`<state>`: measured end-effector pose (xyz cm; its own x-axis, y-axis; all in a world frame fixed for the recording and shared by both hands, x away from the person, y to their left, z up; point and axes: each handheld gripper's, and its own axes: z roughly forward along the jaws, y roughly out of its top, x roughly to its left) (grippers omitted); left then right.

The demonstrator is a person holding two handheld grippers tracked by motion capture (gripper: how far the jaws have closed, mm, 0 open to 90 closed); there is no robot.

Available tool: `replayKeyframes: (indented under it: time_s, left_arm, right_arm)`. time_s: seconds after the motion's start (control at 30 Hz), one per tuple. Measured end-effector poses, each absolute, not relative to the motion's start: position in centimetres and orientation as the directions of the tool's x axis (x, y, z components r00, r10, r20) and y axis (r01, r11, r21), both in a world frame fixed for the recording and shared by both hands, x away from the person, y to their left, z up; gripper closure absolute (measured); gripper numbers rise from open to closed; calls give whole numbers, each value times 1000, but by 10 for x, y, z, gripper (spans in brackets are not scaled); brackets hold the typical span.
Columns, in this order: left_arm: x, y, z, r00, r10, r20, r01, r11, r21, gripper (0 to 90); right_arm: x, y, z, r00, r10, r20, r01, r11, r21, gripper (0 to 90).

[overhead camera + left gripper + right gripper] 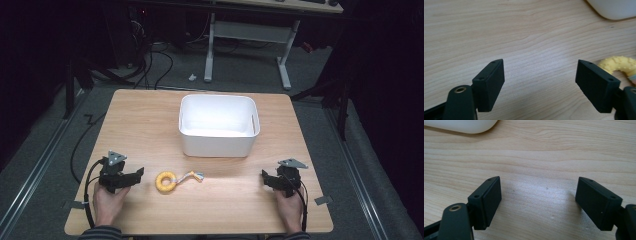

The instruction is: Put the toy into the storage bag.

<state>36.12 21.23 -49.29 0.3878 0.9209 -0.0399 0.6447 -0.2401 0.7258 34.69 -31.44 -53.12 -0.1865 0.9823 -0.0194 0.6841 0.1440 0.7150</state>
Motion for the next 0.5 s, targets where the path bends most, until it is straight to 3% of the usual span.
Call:
replayKeyframes:
  time_s: [0.5]
  left_arm:
    - [358,194,-473,480,876,-55,629,-299,718,300]
  right_arm:
    - [347,-314,-531,-188,982,-18,684,144,715,212]
